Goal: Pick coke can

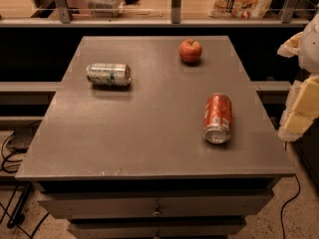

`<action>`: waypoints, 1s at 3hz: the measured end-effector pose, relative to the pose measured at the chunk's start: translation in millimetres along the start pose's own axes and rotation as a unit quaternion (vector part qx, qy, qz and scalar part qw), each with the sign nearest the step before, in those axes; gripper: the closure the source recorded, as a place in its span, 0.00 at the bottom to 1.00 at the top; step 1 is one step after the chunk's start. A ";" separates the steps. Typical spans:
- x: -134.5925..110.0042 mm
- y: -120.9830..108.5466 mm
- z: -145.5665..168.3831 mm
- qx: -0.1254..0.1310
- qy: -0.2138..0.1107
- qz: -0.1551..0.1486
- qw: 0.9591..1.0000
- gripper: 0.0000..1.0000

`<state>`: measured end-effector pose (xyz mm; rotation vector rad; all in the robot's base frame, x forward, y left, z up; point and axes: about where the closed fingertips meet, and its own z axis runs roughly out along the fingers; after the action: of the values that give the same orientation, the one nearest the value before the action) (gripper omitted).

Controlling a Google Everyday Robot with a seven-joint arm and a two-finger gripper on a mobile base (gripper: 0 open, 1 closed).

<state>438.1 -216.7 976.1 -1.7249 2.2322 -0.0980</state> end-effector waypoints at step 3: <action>-11.3 -10.8 26.8 -0.031 -0.056 0.015 0.998 0.00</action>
Offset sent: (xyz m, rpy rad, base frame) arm 0.0140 0.0099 -0.0220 0.1042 0.0500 0.0244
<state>458.4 -205.2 955.7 -1.6824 2.2009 0.0726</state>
